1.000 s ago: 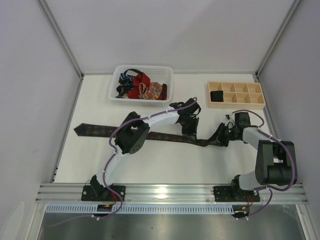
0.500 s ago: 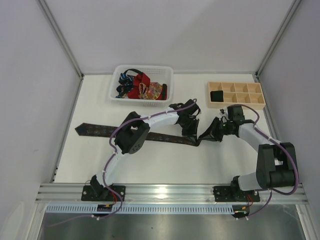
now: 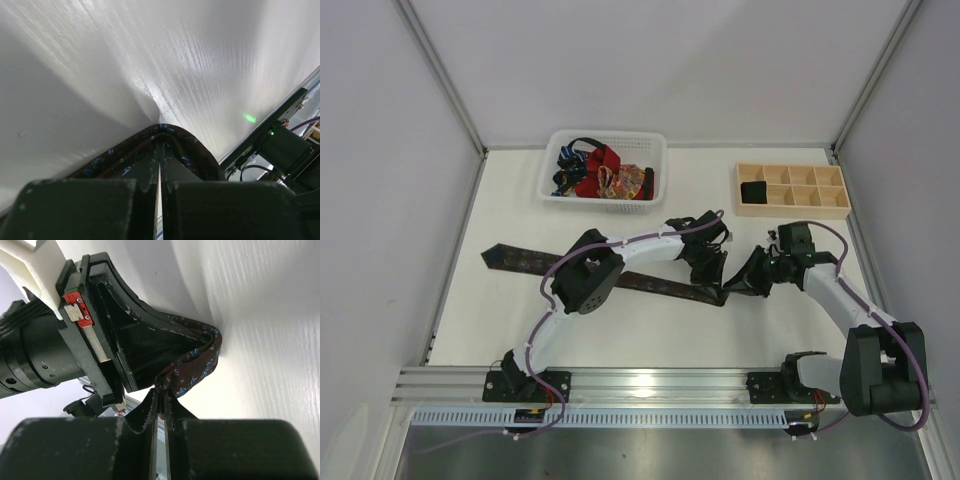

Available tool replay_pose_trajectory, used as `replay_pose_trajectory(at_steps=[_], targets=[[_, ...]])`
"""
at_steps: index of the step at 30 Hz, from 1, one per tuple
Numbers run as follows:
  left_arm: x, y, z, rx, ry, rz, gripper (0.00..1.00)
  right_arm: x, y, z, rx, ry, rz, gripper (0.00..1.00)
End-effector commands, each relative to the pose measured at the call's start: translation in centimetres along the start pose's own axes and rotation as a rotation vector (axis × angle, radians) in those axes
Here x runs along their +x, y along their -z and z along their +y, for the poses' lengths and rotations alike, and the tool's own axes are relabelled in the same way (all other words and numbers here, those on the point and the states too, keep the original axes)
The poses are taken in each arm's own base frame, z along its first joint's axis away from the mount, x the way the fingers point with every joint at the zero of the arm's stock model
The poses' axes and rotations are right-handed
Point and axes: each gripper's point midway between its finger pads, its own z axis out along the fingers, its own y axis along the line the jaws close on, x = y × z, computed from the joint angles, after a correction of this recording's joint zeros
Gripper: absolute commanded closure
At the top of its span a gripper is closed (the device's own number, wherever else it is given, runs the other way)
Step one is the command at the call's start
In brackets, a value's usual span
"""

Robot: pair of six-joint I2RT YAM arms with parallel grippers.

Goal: Roll the ties
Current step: Roll the tie

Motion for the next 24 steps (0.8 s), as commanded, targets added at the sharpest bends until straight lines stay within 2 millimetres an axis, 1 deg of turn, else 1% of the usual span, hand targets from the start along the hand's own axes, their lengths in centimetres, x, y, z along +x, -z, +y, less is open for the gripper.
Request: replay_pose_trajectory(at_steps=[1,5,8,12,15,16,24], targets=[[0.9,0.0,0.2,-0.022,-0.004,0.014,1.0,0.7,0.2,0.4,-0.014,-0.008,0.009,1.0],[0.8,0.3,0.2,-0.033,-0.022,0.012,1.0,1.0,-0.3,-0.1,0.014,-0.005,0.022,1.0],[0.4,1.0,0.0,-0.044,-0.056,0.0,1.0,0.6,-0.2,-0.3,0.035,-0.006,0.009,1.0],[0.4,1.7,-0.1,-0.05,-0.067,0.001,1.0,-0.1,0.0,-0.3,0.067,0.0,-0.015,1.0],[0.6,2.1,-0.6,-0.034,-0.067,0.004,1.0,-0.3,0.1,-0.4,0.084,0.0,-0.026,1.0],[0.7,2.3,-1.1,-0.01,-0.069,0.008,1.0,-0.3,0.1,-0.4,0.082,0.001,-0.026,1.0],[0.9,2.4,-2.4,0.045,-0.047,0.02,1.0,-0.1,0.0,-0.8,0.092,-0.007,-0.026,1.0]])
